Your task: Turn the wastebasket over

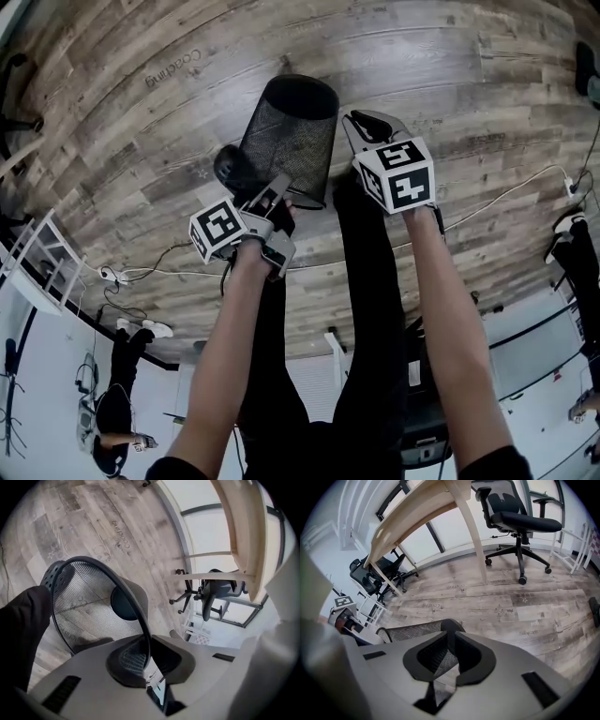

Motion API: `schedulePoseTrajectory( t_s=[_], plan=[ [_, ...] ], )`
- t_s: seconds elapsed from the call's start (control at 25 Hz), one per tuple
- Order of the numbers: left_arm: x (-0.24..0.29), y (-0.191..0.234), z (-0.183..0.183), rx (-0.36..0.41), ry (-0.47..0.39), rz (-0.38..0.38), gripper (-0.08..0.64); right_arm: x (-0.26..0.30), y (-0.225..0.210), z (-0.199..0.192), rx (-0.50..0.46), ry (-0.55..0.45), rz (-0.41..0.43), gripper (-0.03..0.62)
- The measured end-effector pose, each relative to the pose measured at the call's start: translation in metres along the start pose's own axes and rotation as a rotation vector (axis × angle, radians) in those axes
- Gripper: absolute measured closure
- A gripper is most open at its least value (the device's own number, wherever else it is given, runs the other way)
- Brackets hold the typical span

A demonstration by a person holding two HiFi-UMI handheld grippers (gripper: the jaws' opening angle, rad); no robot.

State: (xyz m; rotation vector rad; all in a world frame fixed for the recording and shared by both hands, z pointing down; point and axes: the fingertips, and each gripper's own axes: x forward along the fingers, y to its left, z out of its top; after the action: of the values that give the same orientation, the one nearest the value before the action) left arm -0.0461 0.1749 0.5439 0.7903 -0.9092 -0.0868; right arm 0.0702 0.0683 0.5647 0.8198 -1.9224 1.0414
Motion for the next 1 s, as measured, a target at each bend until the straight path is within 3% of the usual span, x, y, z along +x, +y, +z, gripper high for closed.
schedulePoseTrajectory(
  t_s=[0.04, 0.12, 0.2, 0.36, 0.64, 1.0],
  plan=[
    [-0.006, -0.003, -0.002, 0.022, 0.01, -0.008, 0.525, 0.002, -0.001, 0.0, 0.016, 0.007, 0.013, 0.549],
    [-0.017, -0.014, -0.006, 0.044, 0.023, -0.05, 0.526, 0.006, -0.001, 0.0, 0.061, 0.025, 0.055, 0.449],
    [-0.027, -0.029, -0.011, 0.04, 0.033, -0.111, 0.525, 0.009, 0.001, 0.003, 0.094, 0.034, 0.098, 0.4],
    [-0.05, -0.036, -0.017, 0.057, 0.053, -0.132, 0.525, 0.015, 0.011, 0.014, 0.076, 0.002, 0.163, 0.313],
    [-0.068, -0.042, -0.023, 0.094, 0.071, -0.137, 0.525, 0.03, 0.02, 0.018, 0.107, 0.024, 0.323, 0.271],
    [-0.088, -0.041, -0.026, 0.187, 0.142, -0.182, 0.525, 0.035, 0.02, 0.017, 0.14, 0.103, 0.464, 0.262]
  ],
)
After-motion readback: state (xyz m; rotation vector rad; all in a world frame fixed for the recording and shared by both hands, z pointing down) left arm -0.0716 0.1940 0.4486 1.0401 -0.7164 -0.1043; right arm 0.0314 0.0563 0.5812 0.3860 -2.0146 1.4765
